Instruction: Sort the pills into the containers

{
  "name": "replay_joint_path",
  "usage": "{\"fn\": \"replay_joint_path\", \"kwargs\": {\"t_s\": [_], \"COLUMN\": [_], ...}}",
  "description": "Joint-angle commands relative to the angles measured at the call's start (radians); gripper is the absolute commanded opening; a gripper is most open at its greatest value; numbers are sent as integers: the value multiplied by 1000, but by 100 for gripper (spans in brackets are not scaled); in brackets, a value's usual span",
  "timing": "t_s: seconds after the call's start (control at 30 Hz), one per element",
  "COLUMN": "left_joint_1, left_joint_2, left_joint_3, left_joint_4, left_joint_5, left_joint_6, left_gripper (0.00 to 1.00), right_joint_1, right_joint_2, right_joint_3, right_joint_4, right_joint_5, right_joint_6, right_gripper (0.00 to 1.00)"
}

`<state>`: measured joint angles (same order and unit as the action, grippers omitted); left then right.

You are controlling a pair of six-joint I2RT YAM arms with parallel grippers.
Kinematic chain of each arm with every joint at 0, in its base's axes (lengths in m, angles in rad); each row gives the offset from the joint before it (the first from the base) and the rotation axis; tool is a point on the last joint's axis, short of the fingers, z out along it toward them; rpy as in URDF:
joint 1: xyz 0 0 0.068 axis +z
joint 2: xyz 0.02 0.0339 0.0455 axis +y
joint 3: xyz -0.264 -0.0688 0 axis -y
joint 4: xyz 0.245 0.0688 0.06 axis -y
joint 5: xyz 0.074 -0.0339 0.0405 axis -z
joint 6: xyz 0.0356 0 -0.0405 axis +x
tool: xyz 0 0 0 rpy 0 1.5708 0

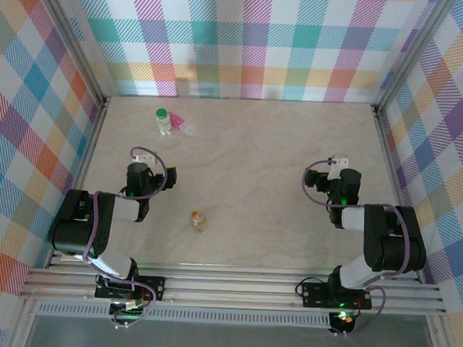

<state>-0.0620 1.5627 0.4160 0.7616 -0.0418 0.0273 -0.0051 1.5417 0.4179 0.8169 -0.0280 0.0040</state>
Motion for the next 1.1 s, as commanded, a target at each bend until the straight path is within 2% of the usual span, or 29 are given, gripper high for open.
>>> {"fn": "replay_joint_path", "kwargs": {"t_s": [0.0, 0.33, 0.4, 0.5, 0.7, 0.83, 0.9, 0.93, 1.0, 1.03, 1.07], "left_joint_1": [11, 10, 5, -3, -25, -26, -26, -26, -24, -22, -22], "left_joint_2": [0, 0, -10, -61, -137, -203, -253, -278, -330, -347, -355], "left_joint_3": [22, 24, 33, 44, 75, 78, 77, 83, 132, 170, 213], "left_joint_4": [7, 4, -17, -78, -223, -313, -372, -410, -577, -667, -748], "left_joint_5": [13, 6, -30, -113, -249, -368, -490, -546, -679, -701, -677], "left_joint_6": [6, 7, -2, -27, -74, -162, -235, -270, -471, -593, -635], "left_gripper": [100, 100, 100, 100, 100, 100, 100, 100, 100, 100, 100], "right_joint_1": [5, 5, 6, 28, 63, 72, 74, 74, 85, 95, 109], "right_joint_2": [-4, -10, -31, -82, -129, -197, -255, -281, -327, -343, -359], "right_joint_3": [1, 14, 31, 73, 82, 86, 103, 114, 130, 137, 146], "right_joint_4": [3, -27, -66, -178, -248, -296, -372, -405, -452, -473, -493], "right_joint_5": [-9, -21, -4, 101, 268, 357, 375, 345, 267, 246, 219], "right_joint_6": [5, 0, 3, 14, 38, 66, 139, 164, 207, 227, 242], "right_gripper": [99, 99, 99, 99, 99, 99, 99, 99, 99, 99, 99]}}
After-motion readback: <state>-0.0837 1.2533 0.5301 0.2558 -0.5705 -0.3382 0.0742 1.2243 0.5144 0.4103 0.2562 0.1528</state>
